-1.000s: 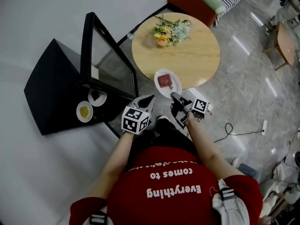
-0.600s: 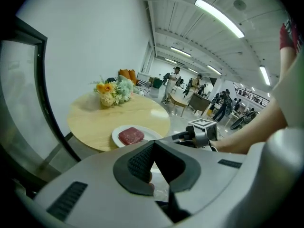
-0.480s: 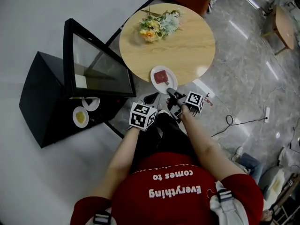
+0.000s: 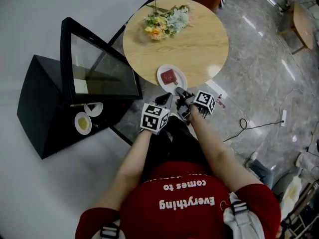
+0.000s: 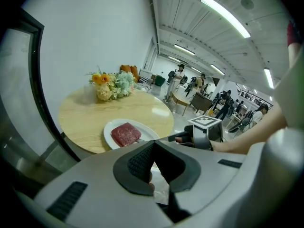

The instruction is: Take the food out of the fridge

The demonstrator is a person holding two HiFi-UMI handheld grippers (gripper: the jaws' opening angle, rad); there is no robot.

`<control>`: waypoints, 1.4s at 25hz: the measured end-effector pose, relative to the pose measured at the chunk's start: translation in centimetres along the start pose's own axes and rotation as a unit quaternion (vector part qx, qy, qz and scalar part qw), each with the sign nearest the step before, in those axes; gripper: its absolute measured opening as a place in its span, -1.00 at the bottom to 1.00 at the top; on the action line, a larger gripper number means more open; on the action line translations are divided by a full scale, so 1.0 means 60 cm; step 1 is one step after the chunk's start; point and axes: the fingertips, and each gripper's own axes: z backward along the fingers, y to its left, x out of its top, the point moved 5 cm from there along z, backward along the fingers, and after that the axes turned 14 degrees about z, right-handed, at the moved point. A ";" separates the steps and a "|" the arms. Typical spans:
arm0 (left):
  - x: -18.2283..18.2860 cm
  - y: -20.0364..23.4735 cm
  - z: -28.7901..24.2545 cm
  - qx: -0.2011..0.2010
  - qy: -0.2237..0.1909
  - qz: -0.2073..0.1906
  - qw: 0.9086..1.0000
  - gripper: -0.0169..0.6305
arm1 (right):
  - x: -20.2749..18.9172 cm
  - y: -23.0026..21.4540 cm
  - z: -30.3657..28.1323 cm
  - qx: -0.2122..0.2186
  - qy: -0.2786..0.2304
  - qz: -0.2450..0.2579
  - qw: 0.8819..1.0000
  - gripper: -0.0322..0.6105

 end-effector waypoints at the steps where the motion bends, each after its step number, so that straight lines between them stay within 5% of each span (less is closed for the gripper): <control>1: 0.000 0.001 -0.001 0.001 -0.002 0.001 1.000 -0.95 | -0.001 -0.001 0.000 -0.002 0.000 -0.003 1.000 -0.52; 6: 0.000 0.007 -0.005 0.009 -0.005 0.005 1.000 -0.95 | -0.013 -0.020 0.026 -0.039 0.011 -0.002 0.999 -0.33; 10: 0.005 0.007 -0.004 0.016 -0.005 0.008 1.000 -0.95 | -0.026 -0.016 0.063 -0.062 0.085 0.040 0.994 -0.32; 14: 0.008 0.001 -0.006 0.015 -0.002 0.006 1.000 -0.95 | -0.019 0.014 0.098 -0.030 0.106 0.089 0.990 -0.34; 15: 0.009 0.001 -0.006 0.015 -0.001 0.004 1.000 -0.95 | -0.013 0.017 0.104 -0.032 0.096 0.089 0.991 -0.44; 16: 0.010 0.000 -0.006 0.015 -0.001 0.002 1.000 -0.95 | -0.007 0.020 0.108 -0.039 0.085 0.091 0.991 -0.79; 19: 0.014 -0.003 -0.003 0.015 0.000 -0.003 1.000 -0.95 | 0.008 0.054 0.119 -0.032 0.057 0.153 0.986 -0.87; 22: 0.021 -0.010 0.002 0.009 -0.001 -0.010 1.000 -0.95 | 0.010 0.105 0.129 -0.030 0.052 0.263 0.963 -0.87; 26: 0.025 -0.021 0.015 -0.001 -0.004 -0.031 1.000 -0.95 | -0.006 0.154 0.136 -0.060 0.052 0.394 0.916 -0.87; 35: 0.013 -0.021 0.068 -0.017 -0.025 -0.026 0.999 -0.95 | -0.066 0.200 0.126 -0.095 0.044 0.498 0.861 -0.87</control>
